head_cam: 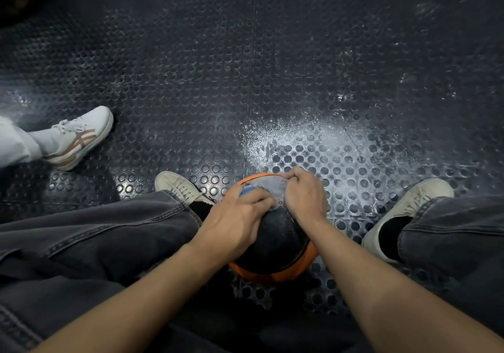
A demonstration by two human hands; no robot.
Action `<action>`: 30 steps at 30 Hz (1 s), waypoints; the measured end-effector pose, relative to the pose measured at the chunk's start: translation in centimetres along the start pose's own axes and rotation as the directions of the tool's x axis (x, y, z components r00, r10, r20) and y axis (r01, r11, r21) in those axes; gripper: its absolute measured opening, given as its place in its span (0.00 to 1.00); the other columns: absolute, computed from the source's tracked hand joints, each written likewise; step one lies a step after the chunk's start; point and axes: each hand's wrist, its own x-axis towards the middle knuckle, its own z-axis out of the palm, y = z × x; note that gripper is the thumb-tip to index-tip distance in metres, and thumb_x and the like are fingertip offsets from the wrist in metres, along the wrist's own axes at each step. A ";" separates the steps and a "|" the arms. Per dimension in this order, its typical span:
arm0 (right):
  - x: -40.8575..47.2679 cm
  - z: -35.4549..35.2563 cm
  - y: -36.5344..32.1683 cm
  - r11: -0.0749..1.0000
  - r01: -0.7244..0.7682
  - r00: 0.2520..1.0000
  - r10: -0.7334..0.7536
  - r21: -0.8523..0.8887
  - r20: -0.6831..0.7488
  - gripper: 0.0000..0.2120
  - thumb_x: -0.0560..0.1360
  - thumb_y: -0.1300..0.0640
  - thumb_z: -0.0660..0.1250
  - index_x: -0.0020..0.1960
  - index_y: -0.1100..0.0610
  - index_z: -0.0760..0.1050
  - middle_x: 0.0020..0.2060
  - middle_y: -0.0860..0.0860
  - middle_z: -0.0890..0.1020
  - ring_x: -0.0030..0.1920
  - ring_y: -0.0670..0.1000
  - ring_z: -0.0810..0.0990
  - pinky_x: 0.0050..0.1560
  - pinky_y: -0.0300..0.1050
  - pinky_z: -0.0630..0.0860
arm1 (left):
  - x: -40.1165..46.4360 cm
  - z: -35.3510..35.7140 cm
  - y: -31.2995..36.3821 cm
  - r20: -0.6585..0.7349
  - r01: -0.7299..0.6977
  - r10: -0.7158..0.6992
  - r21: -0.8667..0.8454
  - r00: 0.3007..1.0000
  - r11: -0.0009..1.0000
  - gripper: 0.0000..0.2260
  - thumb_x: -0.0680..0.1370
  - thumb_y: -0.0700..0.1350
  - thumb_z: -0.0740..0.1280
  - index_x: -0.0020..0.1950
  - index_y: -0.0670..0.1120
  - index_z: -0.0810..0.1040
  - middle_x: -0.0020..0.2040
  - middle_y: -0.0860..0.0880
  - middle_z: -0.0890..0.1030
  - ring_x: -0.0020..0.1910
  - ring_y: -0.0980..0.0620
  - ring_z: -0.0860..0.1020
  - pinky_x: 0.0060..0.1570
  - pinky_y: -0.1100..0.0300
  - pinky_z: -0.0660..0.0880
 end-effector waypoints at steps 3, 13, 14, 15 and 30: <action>0.0 0.3 0.2 0.998 0.035 0.998 -0.037 0.044 0.041 0.13 0.83 0.60 0.56 0.56 0.50 0.78 0.45 0.45 0.82 0.29 0.46 0.70 0.28 0.40 0.65 | 1.2 0.1 -3.4 -0.030 0.120 -0.120 -0.026 0.992 0.992 0.12 0.82 0.46 0.58 0.61 0.57 0.76 0.61 0.59 0.77 0.52 0.50 0.74 0.50 0.51 0.75; -0.4 -0.3 0.5 0.997 0.063 0.996 -0.066 0.049 0.057 0.15 0.82 0.61 0.55 0.54 0.48 0.79 0.47 0.46 0.82 0.34 0.51 0.76 0.33 0.44 0.70 | 0.7 0.1 -4.3 -0.013 0.139 -0.140 -0.050 0.990 0.989 0.11 0.82 0.44 0.60 0.59 0.51 0.79 0.55 0.55 0.80 0.50 0.51 0.77 0.52 0.53 0.75; -0.4 0.0 0.4 0.997 0.071 0.996 -0.073 0.039 0.056 0.15 0.82 0.61 0.55 0.54 0.48 0.79 0.46 0.46 0.83 0.33 0.50 0.74 0.31 0.43 0.68 | 0.9 0.2 -5.1 -0.033 0.231 -0.234 -0.073 0.972 0.970 0.10 0.82 0.43 0.61 0.57 0.48 0.80 0.52 0.52 0.80 0.49 0.48 0.78 0.51 0.53 0.75; -0.4 0.2 0.2 0.997 0.074 0.996 -0.075 0.024 0.052 0.15 0.82 0.61 0.55 0.53 0.48 0.79 0.45 0.46 0.83 0.32 0.48 0.73 0.30 0.41 0.66 | 0.8 0.3 -5.2 -0.060 0.279 -0.285 -0.093 0.956 0.956 0.09 0.81 0.43 0.61 0.55 0.45 0.81 0.50 0.50 0.81 0.48 0.46 0.78 0.51 0.54 0.75; 0.6 0.0 0.8 0.996 0.081 0.992 -0.085 0.044 0.090 0.14 0.82 0.61 0.55 0.52 0.48 0.78 0.44 0.42 0.80 0.30 0.47 0.70 0.28 0.40 0.66 | 0.2 -1.4 -1.7 0.035 0.110 -0.104 -0.257 0.994 0.960 0.11 0.80 0.44 0.63 0.61 0.50 0.80 0.56 0.56 0.79 0.56 0.59 0.75 0.61 0.63 0.70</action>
